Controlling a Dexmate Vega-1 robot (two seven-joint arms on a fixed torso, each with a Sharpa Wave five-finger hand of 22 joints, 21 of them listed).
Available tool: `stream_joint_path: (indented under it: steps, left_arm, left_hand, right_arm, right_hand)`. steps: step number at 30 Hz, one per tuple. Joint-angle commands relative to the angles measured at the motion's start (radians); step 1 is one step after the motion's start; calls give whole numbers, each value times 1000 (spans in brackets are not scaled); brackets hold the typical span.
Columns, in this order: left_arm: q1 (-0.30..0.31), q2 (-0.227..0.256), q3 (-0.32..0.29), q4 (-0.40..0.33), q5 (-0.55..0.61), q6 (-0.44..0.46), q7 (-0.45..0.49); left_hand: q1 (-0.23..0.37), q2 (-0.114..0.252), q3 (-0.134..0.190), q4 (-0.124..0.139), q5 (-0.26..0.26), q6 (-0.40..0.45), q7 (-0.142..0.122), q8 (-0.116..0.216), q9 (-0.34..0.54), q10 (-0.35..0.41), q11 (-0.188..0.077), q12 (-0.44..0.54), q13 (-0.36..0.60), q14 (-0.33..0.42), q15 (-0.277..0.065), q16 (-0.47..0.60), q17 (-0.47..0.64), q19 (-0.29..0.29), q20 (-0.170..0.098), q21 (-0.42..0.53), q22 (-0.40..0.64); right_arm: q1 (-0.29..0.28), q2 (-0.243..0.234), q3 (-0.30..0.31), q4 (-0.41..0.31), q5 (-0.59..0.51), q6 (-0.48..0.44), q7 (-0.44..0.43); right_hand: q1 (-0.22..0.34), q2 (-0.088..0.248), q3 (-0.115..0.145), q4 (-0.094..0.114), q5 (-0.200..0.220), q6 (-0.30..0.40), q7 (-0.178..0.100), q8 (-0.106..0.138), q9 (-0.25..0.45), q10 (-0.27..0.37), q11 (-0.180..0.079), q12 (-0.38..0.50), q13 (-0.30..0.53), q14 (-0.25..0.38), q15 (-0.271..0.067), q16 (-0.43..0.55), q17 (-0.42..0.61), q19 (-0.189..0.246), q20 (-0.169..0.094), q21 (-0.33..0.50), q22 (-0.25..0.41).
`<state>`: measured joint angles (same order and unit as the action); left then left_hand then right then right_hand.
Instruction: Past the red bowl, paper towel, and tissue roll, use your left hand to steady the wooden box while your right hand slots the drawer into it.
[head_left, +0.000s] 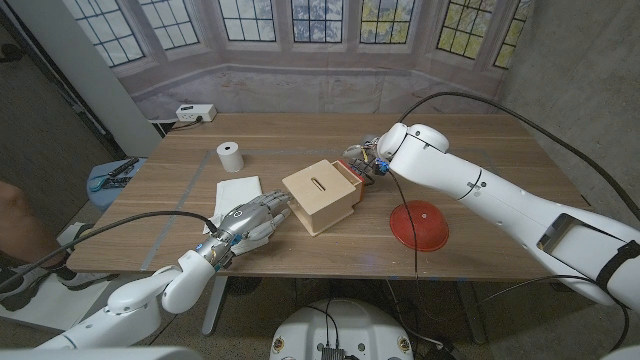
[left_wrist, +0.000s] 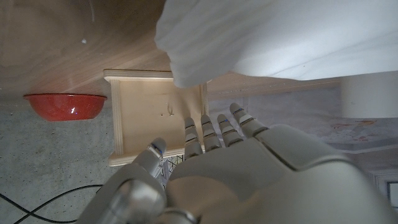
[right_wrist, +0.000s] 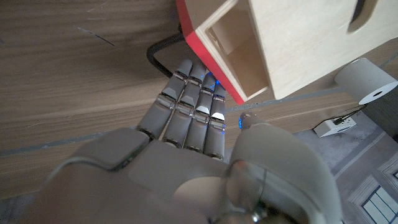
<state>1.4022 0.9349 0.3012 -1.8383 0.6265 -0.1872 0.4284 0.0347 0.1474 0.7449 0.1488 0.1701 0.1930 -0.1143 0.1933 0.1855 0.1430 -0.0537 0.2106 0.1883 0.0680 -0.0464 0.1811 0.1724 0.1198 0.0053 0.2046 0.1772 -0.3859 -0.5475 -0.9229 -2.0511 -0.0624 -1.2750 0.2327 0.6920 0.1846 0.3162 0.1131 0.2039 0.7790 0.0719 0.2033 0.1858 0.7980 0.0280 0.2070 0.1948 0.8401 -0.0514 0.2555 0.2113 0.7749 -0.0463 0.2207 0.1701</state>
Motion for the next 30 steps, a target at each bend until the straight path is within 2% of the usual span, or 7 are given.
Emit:
stream_joint_path:
  steps: [1, 30]
  left_arm:
    - [-7, 0, 5, 11, -1, -8, 5]
    - [-32, -14, 23, 42, 0, -23, 23]
  left_hand:
    - [11, 5, 6, 0, 2, 3, -4, -3, 1, 6, 0, 0, 2, 7, -3, 0, 1, 4, -5, -1, 2]
    - [16, 5, 12, -5, 1, 4, -5, -4, 1, 8, 1, -1, 2, 10, -1, 0, 1, 4, -6, -1, 2]
  right_arm:
    - [10, 7, -9, -3, 9, 10, 13]
    - [0, 15, 4, -37, 39, 21, 39]
  right_hand:
    - [-5, -11, 10, 0, 5, 6, 9, 1, 1, 8, 11, -2, 4, 20, -2, 7, 0, 16, 0, 9, 4]
    - [-13, -14, 31, -10, 1, 16, 21, 1, 1, 24, 17, -6, 3, 59, -13, 4, -7, 46, -4, 10, 5]
